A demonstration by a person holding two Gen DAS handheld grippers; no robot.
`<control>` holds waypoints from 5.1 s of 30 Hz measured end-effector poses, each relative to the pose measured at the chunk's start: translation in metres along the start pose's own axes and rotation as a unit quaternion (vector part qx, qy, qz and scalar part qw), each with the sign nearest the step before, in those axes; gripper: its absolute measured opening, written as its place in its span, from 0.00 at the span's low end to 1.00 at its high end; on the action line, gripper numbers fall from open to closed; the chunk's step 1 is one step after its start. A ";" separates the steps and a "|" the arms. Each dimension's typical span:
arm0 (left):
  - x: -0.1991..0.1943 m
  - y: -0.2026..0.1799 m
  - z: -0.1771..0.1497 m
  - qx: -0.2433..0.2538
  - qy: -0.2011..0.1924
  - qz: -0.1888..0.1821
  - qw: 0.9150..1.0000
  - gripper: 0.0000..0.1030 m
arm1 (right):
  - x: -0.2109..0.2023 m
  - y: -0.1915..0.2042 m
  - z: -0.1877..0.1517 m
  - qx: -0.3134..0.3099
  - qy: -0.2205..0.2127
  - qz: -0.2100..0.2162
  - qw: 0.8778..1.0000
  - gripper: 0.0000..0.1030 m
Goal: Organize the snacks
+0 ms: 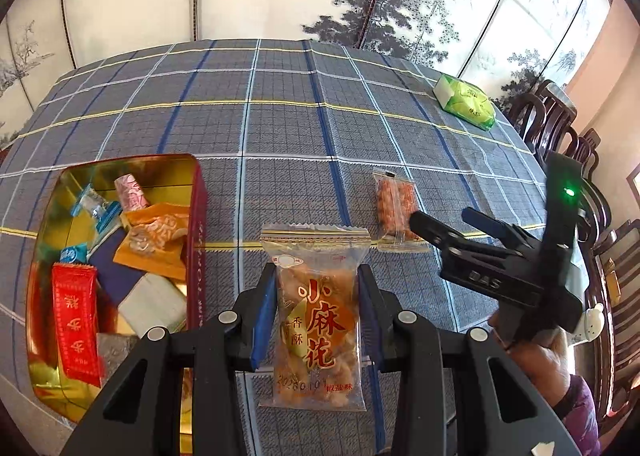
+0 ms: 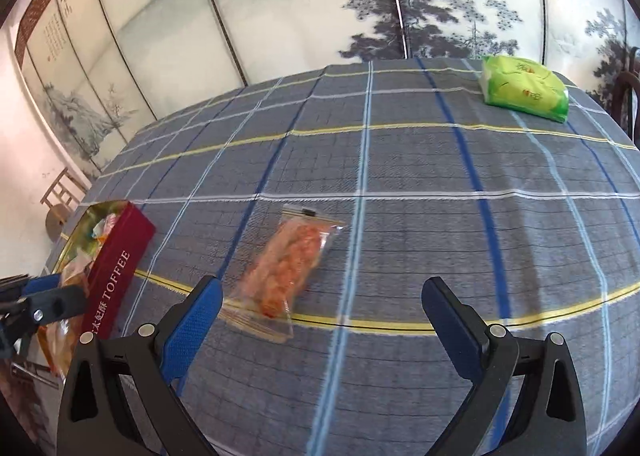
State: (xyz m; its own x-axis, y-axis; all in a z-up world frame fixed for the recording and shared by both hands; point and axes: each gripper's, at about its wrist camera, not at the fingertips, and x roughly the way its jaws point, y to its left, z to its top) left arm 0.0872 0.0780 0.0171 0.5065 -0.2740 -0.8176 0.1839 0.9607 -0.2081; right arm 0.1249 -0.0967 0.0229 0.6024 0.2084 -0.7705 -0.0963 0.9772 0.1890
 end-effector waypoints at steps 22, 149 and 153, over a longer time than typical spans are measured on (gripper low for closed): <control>-0.062 0.047 -0.032 -0.017 -0.060 0.031 0.998 0.34 | 0.006 -0.050 -0.012 0.020 -0.006 -0.091 0.996 0.41; -0.043 0.141 -0.036 -0.015 -0.087 0.210 0.974 0.74 | 0.009 -0.038 -0.010 -0.007 0.000 -0.112 0.994 0.44; -0.050 0.140 -0.044 -0.015 -0.091 0.214 0.972 0.75 | 0.010 -0.033 -0.012 -0.020 0.004 -0.119 0.993 0.44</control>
State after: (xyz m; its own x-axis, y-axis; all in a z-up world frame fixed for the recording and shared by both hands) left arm 0.0506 0.2277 0.0050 0.6725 0.1503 -0.7247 -0.0993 0.9886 0.1129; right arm 0.1243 -0.1262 0.0019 0.6055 -0.0277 -0.7953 0.0156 0.9996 -0.0229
